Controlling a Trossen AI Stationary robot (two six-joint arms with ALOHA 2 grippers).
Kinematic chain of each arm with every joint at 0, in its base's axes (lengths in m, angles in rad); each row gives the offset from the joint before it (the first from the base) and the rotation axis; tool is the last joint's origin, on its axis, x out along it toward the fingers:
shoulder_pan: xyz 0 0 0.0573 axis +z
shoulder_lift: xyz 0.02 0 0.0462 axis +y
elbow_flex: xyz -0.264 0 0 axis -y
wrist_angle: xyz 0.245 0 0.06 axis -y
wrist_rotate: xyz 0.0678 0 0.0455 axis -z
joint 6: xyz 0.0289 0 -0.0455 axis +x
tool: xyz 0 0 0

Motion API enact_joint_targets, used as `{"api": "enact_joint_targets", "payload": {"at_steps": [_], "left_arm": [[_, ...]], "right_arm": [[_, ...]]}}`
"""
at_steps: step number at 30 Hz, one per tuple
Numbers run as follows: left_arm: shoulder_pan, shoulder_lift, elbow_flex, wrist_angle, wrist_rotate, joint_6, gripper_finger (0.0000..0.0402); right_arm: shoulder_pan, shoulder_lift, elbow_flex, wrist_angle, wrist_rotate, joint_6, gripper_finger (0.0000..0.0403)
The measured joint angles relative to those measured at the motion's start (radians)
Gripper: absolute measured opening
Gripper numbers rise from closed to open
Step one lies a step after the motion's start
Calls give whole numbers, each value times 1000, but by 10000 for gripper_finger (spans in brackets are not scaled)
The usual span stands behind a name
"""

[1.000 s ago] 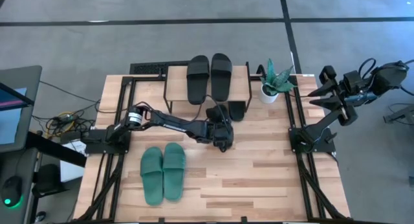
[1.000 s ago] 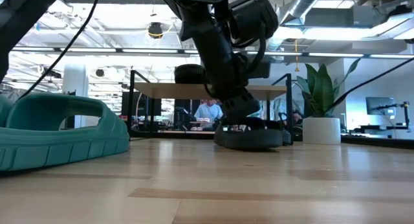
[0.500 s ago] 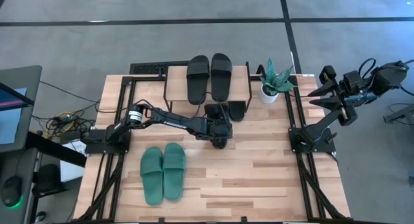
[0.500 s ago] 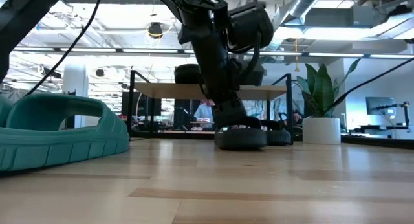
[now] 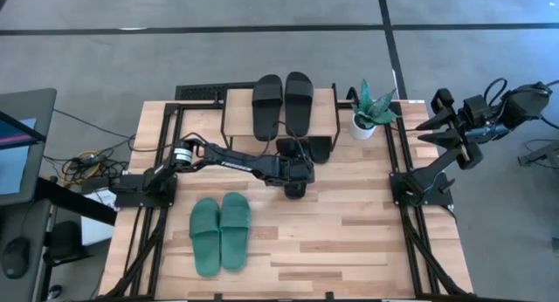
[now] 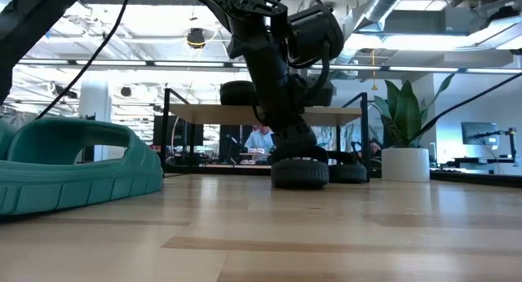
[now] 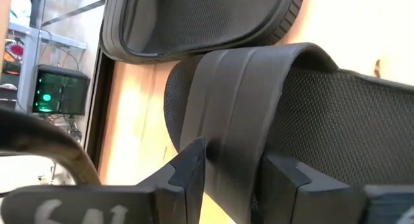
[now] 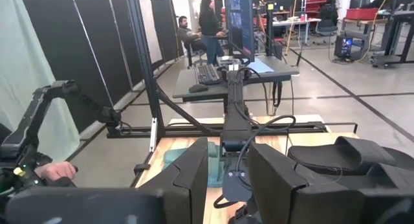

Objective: Pick and place slides into the shelf
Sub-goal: Put the black slide under the shelf

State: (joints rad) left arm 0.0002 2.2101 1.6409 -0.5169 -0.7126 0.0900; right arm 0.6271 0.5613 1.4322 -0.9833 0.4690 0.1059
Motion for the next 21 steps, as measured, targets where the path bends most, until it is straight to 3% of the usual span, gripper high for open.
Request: {"api": "enact_joint_targets", "payload": {"at_steps": [21], "left_arm": [[-10, 0, 0, 11, 0, -87, 105]], "right_arm": [[0, 0, 0, 0, 3, -1, 98]]}}
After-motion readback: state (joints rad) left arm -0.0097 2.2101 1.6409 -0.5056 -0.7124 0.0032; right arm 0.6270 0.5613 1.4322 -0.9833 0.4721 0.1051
